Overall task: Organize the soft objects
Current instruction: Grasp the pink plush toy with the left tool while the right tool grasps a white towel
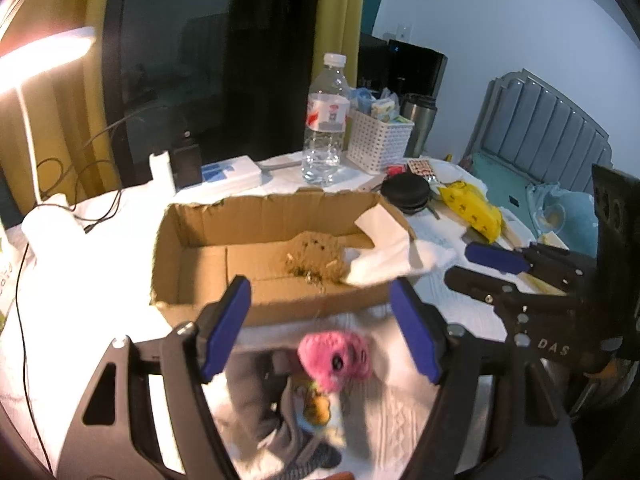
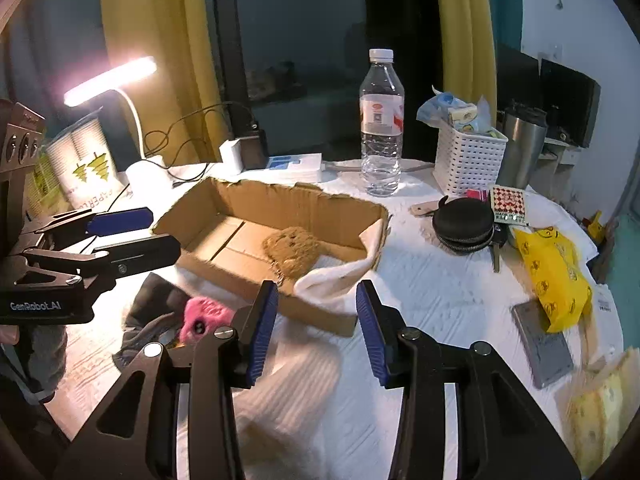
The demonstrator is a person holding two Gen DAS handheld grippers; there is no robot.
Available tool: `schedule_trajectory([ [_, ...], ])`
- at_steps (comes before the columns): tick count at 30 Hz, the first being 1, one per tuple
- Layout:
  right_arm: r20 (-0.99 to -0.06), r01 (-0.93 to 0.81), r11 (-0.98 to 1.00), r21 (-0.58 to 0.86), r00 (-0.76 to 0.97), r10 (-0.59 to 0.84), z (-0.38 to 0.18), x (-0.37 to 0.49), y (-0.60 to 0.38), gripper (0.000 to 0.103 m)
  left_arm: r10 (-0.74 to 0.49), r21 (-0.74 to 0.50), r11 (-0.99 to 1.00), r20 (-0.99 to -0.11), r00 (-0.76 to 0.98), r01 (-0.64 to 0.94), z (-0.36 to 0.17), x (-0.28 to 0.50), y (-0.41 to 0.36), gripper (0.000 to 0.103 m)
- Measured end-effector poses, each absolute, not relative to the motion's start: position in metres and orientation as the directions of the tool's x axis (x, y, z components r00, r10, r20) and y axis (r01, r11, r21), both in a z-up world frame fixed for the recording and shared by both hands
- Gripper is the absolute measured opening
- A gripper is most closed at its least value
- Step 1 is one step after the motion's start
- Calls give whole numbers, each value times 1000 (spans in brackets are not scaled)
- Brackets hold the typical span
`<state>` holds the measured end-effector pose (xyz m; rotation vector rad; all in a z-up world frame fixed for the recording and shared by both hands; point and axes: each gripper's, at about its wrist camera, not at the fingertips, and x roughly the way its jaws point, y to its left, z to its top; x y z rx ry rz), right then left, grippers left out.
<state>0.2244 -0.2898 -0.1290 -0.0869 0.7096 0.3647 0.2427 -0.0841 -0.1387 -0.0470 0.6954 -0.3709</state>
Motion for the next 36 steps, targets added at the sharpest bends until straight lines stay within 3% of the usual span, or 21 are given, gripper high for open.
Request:
schedule_trajectory([
  [4, -668, -352, 934, 62, 681, 301, -139, 213, -287, 46, -344, -164, 936, -622, 703, 313, -147, 226, -76, 73],
  [6, -683, -348, 934, 83, 662, 307, -147, 210, -286, 59, -338, -163, 938, -628, 701, 307, -153, 219, -73, 73],
  [9, -700, -331, 938, 100, 647, 303, -160, 204, -286, 65, -328, -159, 941, -640, 695, 298, -165, 208, -66, 74],
  [23, -767, -312, 945, 101, 580, 274, -199, 202, -278, 65, -279, -156, 958, -691, 667, 239, -201, 199, -52, 80],
  [25, -765, -317, 943, 105, 579, 280, -201, 204, -280, 60, -277, -143, 958, -683, 675, 248, -197, 200, -56, 80],
  [27, -767, -317, 943, 98, 579, 274, -202, 205, -281, 31, -267, -115, 959, -675, 688, 259, -191, 203, -65, 80],
  [29, -761, -320, 941, 107, 583, 284, -202, 206, -286, 21, -266, -93, 957, -668, 695, 276, -186, 207, -75, 80],
  [32, -745, -325, 939, 114, 598, 297, -196, 204, -293, 11, -268, -67, 951, -662, 700, 301, -184, 214, -91, 80],
  [36, -716, -314, 940, 130, 626, 308, -186, 201, -308, 11, -263, -17, 942, -664, 700, 336, -189, 224, -113, 80],
])
